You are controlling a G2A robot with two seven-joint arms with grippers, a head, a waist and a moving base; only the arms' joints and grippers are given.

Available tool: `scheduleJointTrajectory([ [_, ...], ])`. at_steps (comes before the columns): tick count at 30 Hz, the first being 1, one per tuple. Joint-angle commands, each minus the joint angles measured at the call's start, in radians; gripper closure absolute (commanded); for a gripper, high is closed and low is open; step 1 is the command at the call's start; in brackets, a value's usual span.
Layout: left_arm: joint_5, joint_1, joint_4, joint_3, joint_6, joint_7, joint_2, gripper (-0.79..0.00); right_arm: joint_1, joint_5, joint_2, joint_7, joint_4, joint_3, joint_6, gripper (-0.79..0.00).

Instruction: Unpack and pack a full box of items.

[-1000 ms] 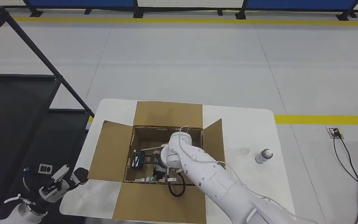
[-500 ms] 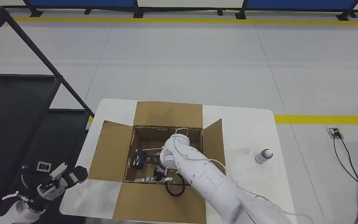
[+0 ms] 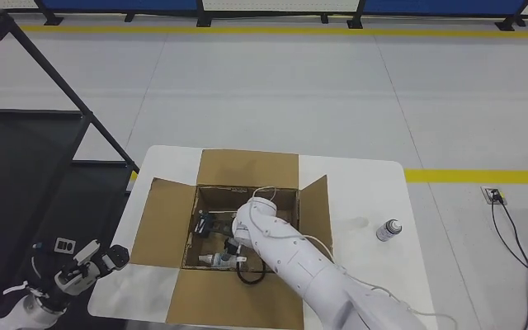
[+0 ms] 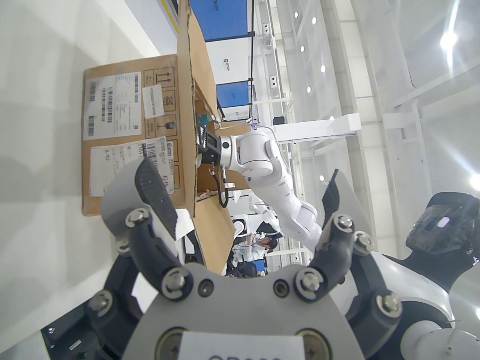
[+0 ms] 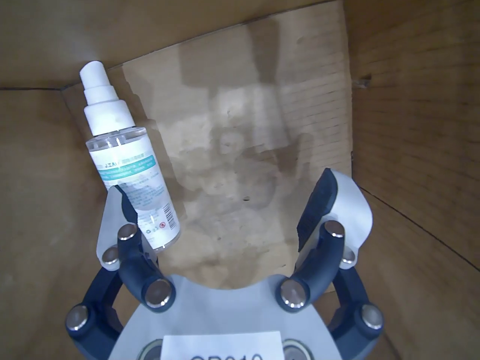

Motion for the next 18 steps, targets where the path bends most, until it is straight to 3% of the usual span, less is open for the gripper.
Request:
scheduleJointTrajectory([
  [1, 0.0, 0.001, 0.0, 0.0, -0.001, 0.001, 0.0, -0.785, -0.003, -0.002, 0.001, 0.003, -0.004, 0.001, -0.017, -0.785],
  [11, 0.004, 0.005, -0.004, 0.002, -0.002, 0.008, -0.001, -0.785, -0.006, -0.001, -0.009, 0.008, 0.019, -0.002, -0.117, -0.785],
  [18, 0.007, 0.006, -0.01, 0.004, 0.0, 0.014, -0.002, -0.785, -0.003, -0.017, -0.032, 0.053, 0.045, -0.017, -0.101, -0.785],
])
